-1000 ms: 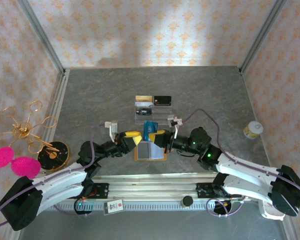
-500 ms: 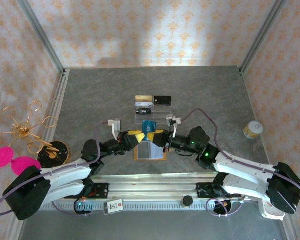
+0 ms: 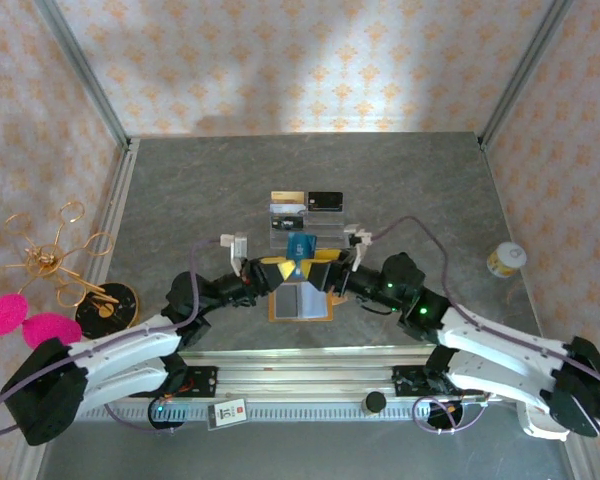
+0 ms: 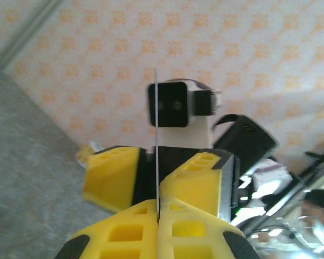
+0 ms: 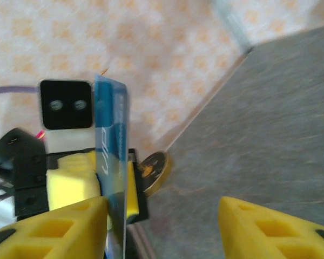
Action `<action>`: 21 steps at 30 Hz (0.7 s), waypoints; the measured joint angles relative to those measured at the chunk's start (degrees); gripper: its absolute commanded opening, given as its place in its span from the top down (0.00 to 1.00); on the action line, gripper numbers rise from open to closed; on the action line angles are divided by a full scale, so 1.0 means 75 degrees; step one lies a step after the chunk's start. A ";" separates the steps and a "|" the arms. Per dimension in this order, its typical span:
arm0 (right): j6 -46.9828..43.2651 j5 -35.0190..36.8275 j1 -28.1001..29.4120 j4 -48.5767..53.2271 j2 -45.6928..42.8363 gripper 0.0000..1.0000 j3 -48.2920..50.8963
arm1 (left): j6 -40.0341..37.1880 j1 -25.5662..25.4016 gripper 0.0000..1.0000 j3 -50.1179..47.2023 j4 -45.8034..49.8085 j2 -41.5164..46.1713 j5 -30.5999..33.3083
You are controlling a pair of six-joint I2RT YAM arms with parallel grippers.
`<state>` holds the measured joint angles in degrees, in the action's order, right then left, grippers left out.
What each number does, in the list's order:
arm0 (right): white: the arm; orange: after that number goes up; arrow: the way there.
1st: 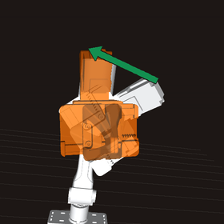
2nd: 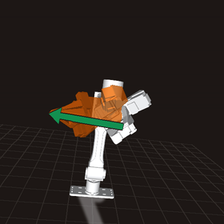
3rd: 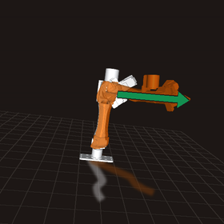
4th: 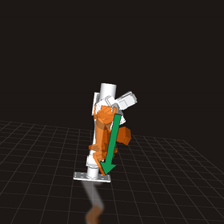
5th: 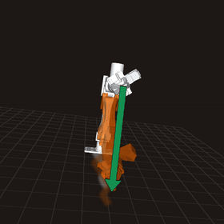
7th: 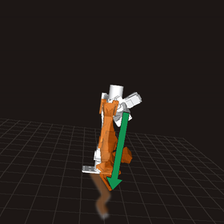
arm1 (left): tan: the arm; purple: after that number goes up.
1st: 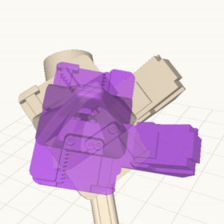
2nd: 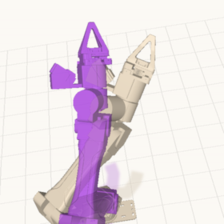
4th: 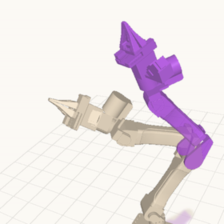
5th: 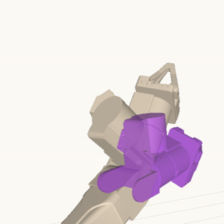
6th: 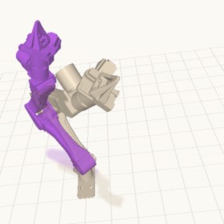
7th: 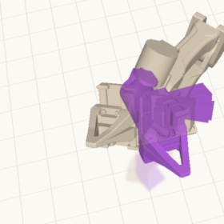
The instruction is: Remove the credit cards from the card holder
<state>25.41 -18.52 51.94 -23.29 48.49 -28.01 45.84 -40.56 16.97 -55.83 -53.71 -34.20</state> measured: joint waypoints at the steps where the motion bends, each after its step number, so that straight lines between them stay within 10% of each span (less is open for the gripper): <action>1: -0.0085 0.0367 -0.0006 0.0335 -0.0338 0.43 -0.0026 | -0.0286 0.0000 1.00 0.0297 0.0507 0.0061 0.0128; 9: -0.0242 0.2643 -0.0035 0.2629 -0.2049 0.48 -0.0058 | -0.3468 0.0026 1.00 0.4039 0.4838 -0.1346 0.1186; 21: 0.0044 0.3657 -0.0035 0.4494 -0.2736 0.52 0.0149 | -0.9250 0.1072 1.00 0.9355 1.0258 -0.5697 0.1221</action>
<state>25.74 8.91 51.68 10.41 27.97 -26.89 -23.53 -32.51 87.13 21.10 -96.44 -25.04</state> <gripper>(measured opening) 0.482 0.048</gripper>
